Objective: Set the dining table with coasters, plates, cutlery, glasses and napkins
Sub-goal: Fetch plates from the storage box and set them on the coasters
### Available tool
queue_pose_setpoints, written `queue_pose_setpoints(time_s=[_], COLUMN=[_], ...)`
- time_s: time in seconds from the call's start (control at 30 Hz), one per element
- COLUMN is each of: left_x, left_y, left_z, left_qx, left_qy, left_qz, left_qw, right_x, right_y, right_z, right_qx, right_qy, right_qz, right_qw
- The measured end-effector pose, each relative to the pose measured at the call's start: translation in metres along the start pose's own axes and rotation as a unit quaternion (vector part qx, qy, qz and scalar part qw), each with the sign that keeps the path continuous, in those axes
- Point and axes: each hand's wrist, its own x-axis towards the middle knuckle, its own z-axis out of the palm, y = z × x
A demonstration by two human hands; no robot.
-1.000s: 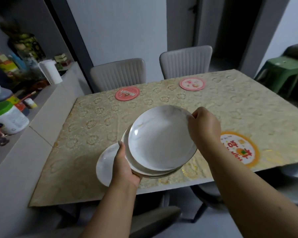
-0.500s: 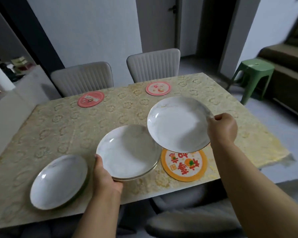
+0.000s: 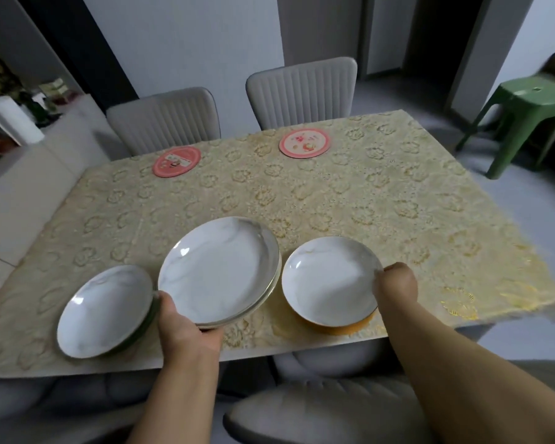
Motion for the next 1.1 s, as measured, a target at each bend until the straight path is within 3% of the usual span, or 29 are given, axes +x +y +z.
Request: queue_pose_setpoints(time_s=[0.17, 0.23, 0.33, 0.4, 0.47, 0.63, 0.9, 1.1], left_x=[-0.016, -0.026, -0.036, -0.045, -0.056, -0.089, -0.148, -0.208], left_y=[-0.001, -0.003, -0.010, -0.018, -0.030, -0.063, -0.153, -0.253], left_z=[0.010, 0.019, 0.034, 0.049, 0.066, 0.103, 0.186, 0.260], left_qx=[0.018, 0.034, 0.067, 0.094, 0.111, 0.131, 0.156, 0.135], left_qy=[-0.034, -0.061, -0.116, -0.140, -0.160, -0.204, -0.280, -0.290], left_qz=[-0.022, -0.030, -0.042, -0.047, -0.064, -0.123, -0.171, -0.192], left_qw=[0.999, 0.997, 0.990, 0.985, 0.979, 0.962, 0.932, 0.928], right_x=[-0.005, -0.012, -0.035, -0.057, -0.072, -0.075, -0.011, 0.071], right_y=[-0.001, -0.014, -0.046, -0.065, -0.075, -0.063, -0.013, 0.023], right_z=[-0.010, -0.018, -0.038, -0.060, -0.086, -0.145, -0.256, -0.356], right_qx=[-0.084, -0.086, 0.076, 0.255, 0.325, 0.256, 0.257, 0.241], right_qy=[-0.030, -0.004, 0.016, -0.064, -0.131, -0.037, 0.034, 0.048], right_qz=[-0.014, -0.049, -0.140, -0.148, -0.133, -0.195, -0.187, -0.190], right_qw=[0.996, 0.995, 0.987, 0.954, 0.927, 0.946, 0.947, 0.951])
